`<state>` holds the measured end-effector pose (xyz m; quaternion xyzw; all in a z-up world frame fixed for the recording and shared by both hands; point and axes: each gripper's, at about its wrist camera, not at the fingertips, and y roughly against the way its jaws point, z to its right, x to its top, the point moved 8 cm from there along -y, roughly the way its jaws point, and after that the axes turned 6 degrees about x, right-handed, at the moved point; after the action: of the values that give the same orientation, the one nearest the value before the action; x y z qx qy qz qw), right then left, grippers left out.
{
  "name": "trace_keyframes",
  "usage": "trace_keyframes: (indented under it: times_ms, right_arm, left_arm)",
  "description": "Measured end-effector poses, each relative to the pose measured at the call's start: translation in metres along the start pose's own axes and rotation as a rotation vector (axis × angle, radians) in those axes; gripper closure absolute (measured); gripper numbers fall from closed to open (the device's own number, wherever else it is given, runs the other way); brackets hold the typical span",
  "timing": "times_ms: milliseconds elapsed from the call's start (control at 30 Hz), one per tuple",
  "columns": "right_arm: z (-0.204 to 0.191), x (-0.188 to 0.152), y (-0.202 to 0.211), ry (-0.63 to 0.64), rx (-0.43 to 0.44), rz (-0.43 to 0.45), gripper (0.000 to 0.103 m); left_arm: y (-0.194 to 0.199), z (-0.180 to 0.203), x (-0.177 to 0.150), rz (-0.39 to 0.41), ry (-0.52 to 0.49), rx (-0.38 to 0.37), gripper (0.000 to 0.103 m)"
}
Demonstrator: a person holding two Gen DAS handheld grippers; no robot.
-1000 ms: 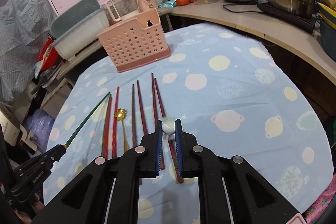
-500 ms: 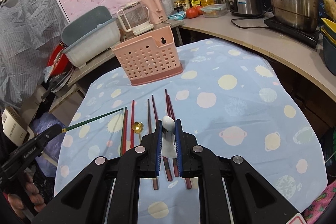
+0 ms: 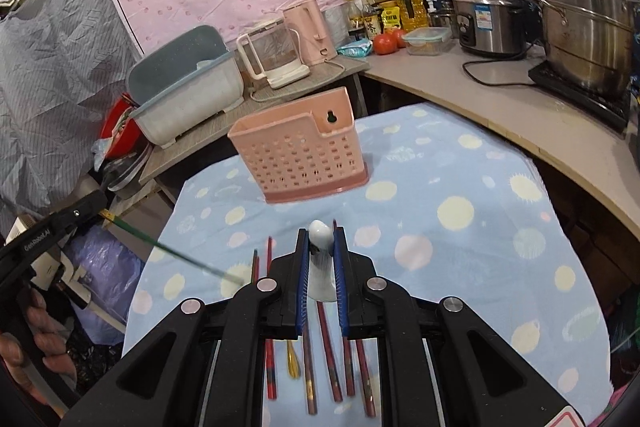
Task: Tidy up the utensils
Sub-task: 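Lift the spoon with the right tool while the left tool lifts the green chopstick toward the pink holder, then open the right tool over the pink holder while the left tool releases the green chopstick into it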
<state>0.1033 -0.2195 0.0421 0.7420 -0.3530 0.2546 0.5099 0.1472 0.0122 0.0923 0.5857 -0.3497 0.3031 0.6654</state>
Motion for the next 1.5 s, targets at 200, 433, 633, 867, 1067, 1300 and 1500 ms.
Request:
trace_keyframes:
  times_ms: [200,433,633,867,1067,1300,1500]
  right_arm:
    - [0.003,0.055,-0.026,-0.014,0.025,0.025,0.092]
    - [0.006,0.122,-0.065,-0.049,0.049,0.069,0.092]
    - [0.007,0.160,-0.097,-0.041,0.029,0.086,0.092]
    - [0.017,0.166,-0.142,-0.047,0.005,0.046,0.092]
    - [0.028,0.149,-0.171,-0.063,-0.008,-0.014,0.090]
    - [0.029,0.145,-0.162,-0.058,-0.031,0.014,0.077]
    - [0.027,0.133,-0.135,-0.069,-0.017,0.030,0.072]
  left_arm:
    - [-0.007,0.011,0.062,0.077,-0.009,-0.016,0.096]
    - [-0.012,0.018,0.141,0.189,0.003,-0.012,0.096]
    - [-0.022,0.027,0.199,0.283,0.025,-0.019,0.096]
    - [-0.059,0.034,0.219,0.292,0.025,-0.012,0.096]
    - [-0.097,0.035,0.201,0.217,0.029,-0.011,0.096]
    - [-0.108,0.031,0.185,0.184,0.033,0.007,0.070]
    - [-0.100,0.025,0.168,0.153,0.034,0.006,0.067]
